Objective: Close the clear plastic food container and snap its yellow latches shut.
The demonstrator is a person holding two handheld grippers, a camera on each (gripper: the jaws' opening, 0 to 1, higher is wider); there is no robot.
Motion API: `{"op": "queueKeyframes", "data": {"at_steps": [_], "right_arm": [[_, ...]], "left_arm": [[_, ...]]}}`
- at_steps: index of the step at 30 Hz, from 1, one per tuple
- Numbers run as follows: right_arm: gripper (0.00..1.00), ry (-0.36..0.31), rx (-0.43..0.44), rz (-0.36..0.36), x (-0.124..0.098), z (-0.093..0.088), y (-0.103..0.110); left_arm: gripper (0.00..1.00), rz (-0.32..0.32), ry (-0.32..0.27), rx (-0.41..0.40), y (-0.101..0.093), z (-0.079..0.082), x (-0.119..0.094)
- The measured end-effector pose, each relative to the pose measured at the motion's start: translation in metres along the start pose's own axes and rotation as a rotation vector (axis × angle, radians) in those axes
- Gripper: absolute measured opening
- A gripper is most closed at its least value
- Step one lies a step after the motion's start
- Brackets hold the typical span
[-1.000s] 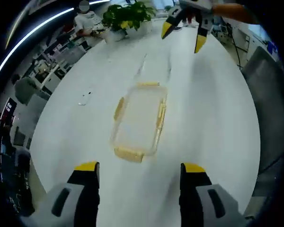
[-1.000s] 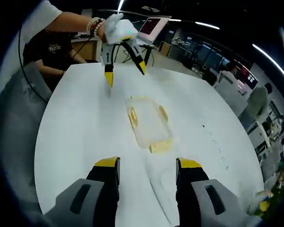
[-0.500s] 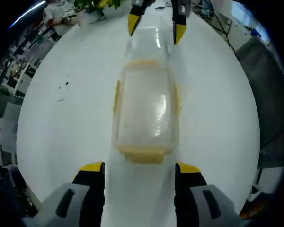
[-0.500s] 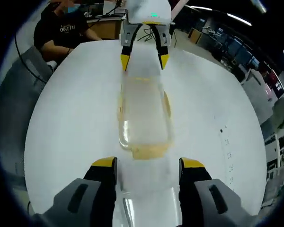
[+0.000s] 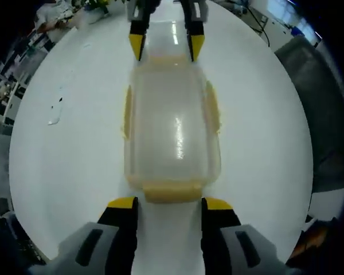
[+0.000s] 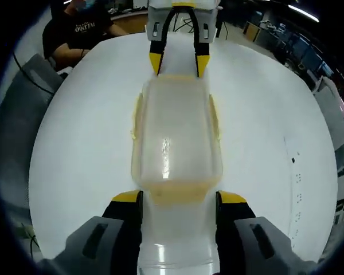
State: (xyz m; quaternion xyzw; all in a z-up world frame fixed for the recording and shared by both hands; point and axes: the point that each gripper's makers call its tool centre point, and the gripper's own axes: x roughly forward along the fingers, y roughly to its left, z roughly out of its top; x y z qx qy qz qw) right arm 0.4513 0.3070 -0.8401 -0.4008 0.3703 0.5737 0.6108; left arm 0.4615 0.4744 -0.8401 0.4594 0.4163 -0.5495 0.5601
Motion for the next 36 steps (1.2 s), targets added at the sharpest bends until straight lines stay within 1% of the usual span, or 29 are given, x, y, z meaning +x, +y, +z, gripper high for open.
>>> {"op": "queueKeyframes", "data": {"at_steps": [5, 6, 7, 8, 9, 10, 12, 16, 20, 22, 24, 26, 29, 30, 31, 33, 36], "right_arm": [[0.45, 0.010, 0.009, 0.022, 0.006, 0.000, -0.002], [0.45, 0.017, 0.015, 0.021, 0.008, -0.001, -0.001], [0.42, 0.010, 0.023, 0.034, 0.007, 0.000, 0.002], [0.41, 0.007, 0.020, 0.041, 0.007, 0.000, 0.005], [0.40, 0.004, 0.015, 0.037, 0.007, 0.001, 0.004], [0.40, 0.004, 0.011, 0.038, 0.006, 0.001, 0.004], [0.38, 0.005, 0.030, 0.047, 0.007, 0.001, 0.006], [0.38, -0.007, 0.031, 0.046, 0.007, 0.001, 0.007], [0.38, -0.011, 0.031, 0.045, 0.007, 0.001, 0.008], [0.38, -0.020, 0.032, 0.043, 0.006, 0.001, 0.009], [0.38, -0.032, 0.046, 0.041, 0.006, 0.001, 0.009], [0.38, -0.029, 0.048, 0.038, 0.006, 0.001, 0.010], [0.37, -0.013, 0.036, 0.021, 0.005, 0.002, 0.013], [0.37, -0.004, 0.039, 0.025, 0.005, 0.001, 0.016], [0.37, 0.014, 0.049, 0.047, 0.003, -0.001, 0.022], [0.37, 0.014, 0.038, 0.043, 0.000, -0.002, 0.023], [0.37, 0.001, 0.036, 0.033, -0.006, 0.000, 0.018]], "left_arm": [[0.38, -0.002, 0.004, -0.004, 0.001, 0.000, 0.003], [0.37, -0.007, -0.012, -0.008, 0.000, 0.003, 0.004], [0.36, -0.015, -0.019, -0.012, -0.002, 0.004, 0.005], [0.35, -0.018, -0.019, -0.012, -0.002, 0.004, 0.006], [0.35, -0.020, -0.010, 0.005, -0.003, 0.003, 0.007], [0.35, -0.019, -0.008, 0.005, -0.002, 0.004, 0.006], [0.34, -0.020, -0.009, 0.006, -0.003, 0.004, 0.006], [0.34, -0.013, 0.003, -0.001, -0.004, 0.004, 0.006], [0.34, -0.017, 0.016, -0.030, -0.004, 0.004, 0.006], [0.34, -0.014, 0.018, -0.025, -0.005, 0.004, 0.006], [0.34, -0.012, 0.012, -0.030, -0.004, 0.003, 0.005], [0.34, -0.005, -0.002, -0.032, -0.004, 0.003, 0.004], [0.34, 0.004, -0.004, -0.019, -0.007, 0.004, 0.003], [0.34, 0.003, -0.009, -0.012, -0.009, 0.005, 0.002], [0.34, 0.003, -0.021, 0.009, -0.011, 0.009, 0.000], [0.34, -0.013, -0.032, -0.019, -0.015, 0.011, -0.005], [0.34, 0.003, -0.039, -0.022, -0.016, 0.015, -0.012]]}}
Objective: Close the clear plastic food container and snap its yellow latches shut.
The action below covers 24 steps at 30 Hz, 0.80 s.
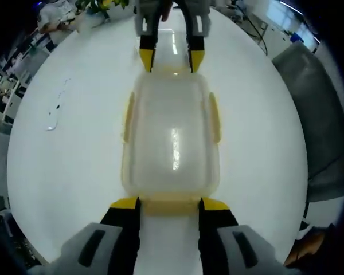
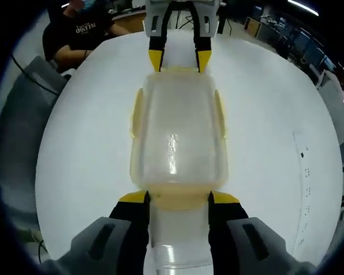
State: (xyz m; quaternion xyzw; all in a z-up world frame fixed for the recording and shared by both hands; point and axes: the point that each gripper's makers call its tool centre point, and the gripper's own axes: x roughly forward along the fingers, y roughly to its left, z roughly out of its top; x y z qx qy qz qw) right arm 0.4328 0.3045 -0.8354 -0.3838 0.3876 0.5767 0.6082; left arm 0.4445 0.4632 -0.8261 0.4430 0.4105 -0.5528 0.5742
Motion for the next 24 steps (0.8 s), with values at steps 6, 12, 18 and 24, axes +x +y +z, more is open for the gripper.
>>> {"op": "queueKeyframes", "data": {"at_steps": [6, 12, 18, 24], "right_arm": [[0.37, -0.023, -0.024, -0.014, -0.022, 0.010, 0.005], [0.37, -0.036, -0.036, -0.023, -0.043, 0.014, 0.009], [0.37, -0.046, -0.052, -0.048, -0.066, 0.014, 0.014], [0.37, -0.033, -0.067, -0.072, -0.089, -0.005, 0.016]], "left_arm": [[0.34, 0.011, -0.015, -0.013, -0.002, 0.004, -0.019], [0.34, 0.023, -0.032, -0.009, -0.007, 0.013, -0.037], [0.34, 0.056, -0.044, -0.003, -0.011, 0.027, -0.053], [0.34, 0.070, -0.062, -0.033, -0.015, 0.053, -0.058]]}}
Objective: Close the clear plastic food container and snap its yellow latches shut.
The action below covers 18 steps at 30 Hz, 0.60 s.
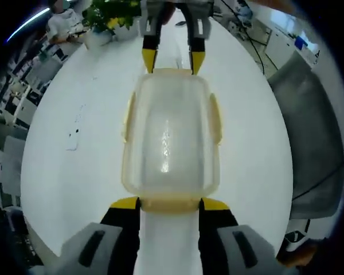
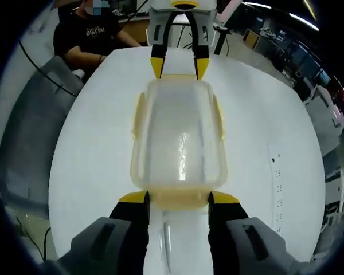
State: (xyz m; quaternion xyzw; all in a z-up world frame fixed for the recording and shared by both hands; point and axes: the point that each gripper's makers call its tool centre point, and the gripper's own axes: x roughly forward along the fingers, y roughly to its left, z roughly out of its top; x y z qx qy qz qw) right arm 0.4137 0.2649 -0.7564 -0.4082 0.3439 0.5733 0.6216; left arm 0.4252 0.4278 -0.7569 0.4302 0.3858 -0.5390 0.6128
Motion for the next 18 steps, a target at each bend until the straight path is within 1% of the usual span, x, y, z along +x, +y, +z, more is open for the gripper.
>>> {"op": "queueKeyframes", "data": {"at_steps": [1, 2, 5, 11, 14, 15, 16, 18], "right_arm": [[0.37, 0.003, 0.003, -0.001, -0.005, -0.005, 0.000], [0.37, 0.004, 0.003, -0.003, -0.006, -0.007, 0.000], [0.37, 0.016, 0.003, -0.016, -0.018, -0.022, -0.004], [0.37, 0.032, 0.000, -0.029, -0.036, -0.047, -0.009], [0.37, 0.040, 0.002, -0.035, -0.045, -0.065, -0.012], [0.37, 0.043, 0.004, -0.036, -0.047, -0.070, -0.013], [0.37, 0.051, 0.005, -0.039, -0.050, -0.079, -0.015], [0.37, 0.060, 0.006, -0.042, -0.054, -0.089, -0.017]], "left_arm": [[0.34, 0.005, 0.001, 0.008, -0.001, 0.008, 0.001], [0.34, 0.011, 0.001, 0.013, 0.000, 0.012, 0.001], [0.34, 0.022, -0.004, 0.018, 0.001, 0.033, 0.004], [0.34, 0.035, -0.007, 0.025, 0.004, 0.063, 0.011], [0.34, 0.045, -0.013, 0.033, 0.006, 0.083, 0.017], [0.34, 0.044, -0.019, 0.030, 0.006, 0.088, 0.019], [0.34, 0.044, -0.030, 0.028, 0.007, 0.097, 0.022], [0.34, 0.043, -0.038, 0.024, 0.007, 0.106, 0.026]]}}
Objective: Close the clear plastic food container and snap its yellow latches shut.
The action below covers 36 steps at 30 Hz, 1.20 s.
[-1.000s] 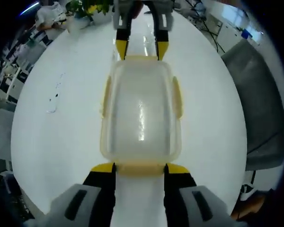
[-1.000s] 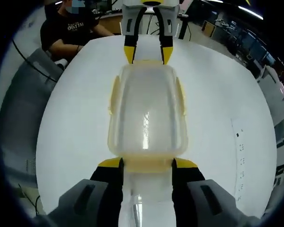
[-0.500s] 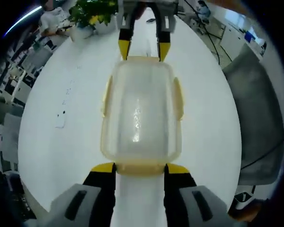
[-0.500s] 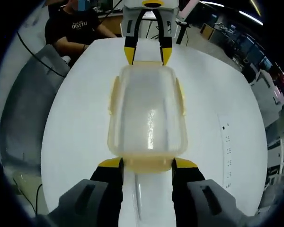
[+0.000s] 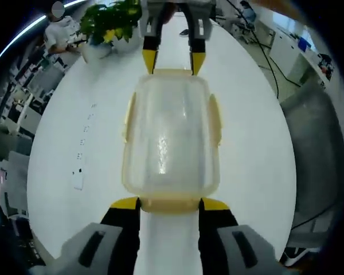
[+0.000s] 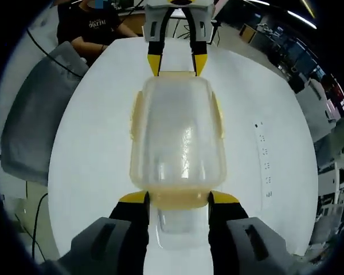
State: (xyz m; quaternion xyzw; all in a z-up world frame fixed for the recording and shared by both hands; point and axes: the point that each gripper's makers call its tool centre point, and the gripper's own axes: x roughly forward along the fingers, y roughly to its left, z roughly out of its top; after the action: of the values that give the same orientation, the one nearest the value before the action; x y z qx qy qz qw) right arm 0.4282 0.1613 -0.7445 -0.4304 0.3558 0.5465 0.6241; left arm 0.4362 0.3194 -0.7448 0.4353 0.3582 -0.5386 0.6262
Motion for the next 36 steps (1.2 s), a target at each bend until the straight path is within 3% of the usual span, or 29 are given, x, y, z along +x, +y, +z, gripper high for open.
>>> {"op": "queueKeyframes", "data": {"at_steps": [9, 20, 28, 36], "right_arm": [[0.37, 0.003, 0.001, 0.011, -0.005, -0.044, -0.009], [0.37, 0.022, 0.002, 0.025, -0.002, -0.089, -0.018], [0.37, 0.030, 0.005, 0.030, 0.001, -0.099, -0.022], [0.37, 0.030, 0.008, 0.038, 0.004, -0.102, -0.022]], "left_arm": [[0.34, -0.014, 0.001, -0.006, 0.003, 0.035, 0.029], [0.34, -0.026, 0.010, -0.024, 0.006, 0.066, 0.059], [0.34, -0.034, 0.023, -0.038, 0.004, 0.075, 0.064], [0.34, -0.051, 0.040, -0.065, 0.000, 0.072, 0.068]]}}
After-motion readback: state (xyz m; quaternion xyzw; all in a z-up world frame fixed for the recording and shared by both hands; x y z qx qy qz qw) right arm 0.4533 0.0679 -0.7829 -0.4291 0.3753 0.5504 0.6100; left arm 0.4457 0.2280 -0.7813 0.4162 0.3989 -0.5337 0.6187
